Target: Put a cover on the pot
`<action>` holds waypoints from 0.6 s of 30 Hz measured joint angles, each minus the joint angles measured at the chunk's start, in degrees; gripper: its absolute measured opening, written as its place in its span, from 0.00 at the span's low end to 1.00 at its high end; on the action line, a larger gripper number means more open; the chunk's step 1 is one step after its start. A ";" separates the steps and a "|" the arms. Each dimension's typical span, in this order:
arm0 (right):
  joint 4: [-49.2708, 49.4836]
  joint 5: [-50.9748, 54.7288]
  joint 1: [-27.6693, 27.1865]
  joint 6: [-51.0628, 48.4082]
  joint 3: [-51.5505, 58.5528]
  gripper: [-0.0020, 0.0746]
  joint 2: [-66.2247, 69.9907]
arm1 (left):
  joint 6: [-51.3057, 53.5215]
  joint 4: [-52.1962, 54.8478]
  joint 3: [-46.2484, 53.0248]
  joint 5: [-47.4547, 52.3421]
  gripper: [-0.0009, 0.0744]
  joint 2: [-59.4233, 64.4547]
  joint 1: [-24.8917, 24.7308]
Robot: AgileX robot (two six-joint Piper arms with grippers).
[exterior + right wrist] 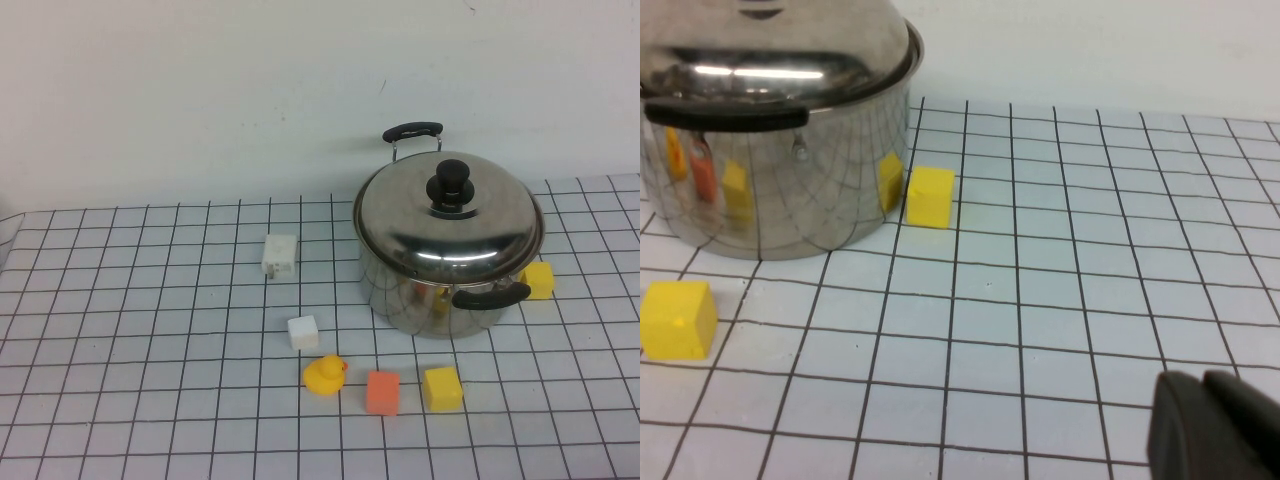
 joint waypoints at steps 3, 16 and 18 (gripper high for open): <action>0.00 0.00 0.00 0.00 0.00 0.04 0.00 | 3.32 -8.11 6.57 -9.31 0.01 -0.68 3.95; 0.00 0.00 0.00 0.00 0.00 0.04 0.00 | 18.11 -23.96 35.67 -27.49 0.01 -10.51 10.85; 0.00 0.00 0.00 0.00 0.00 0.04 0.00 | 15.72 -23.27 39.63 -27.62 0.01 -11.58 10.85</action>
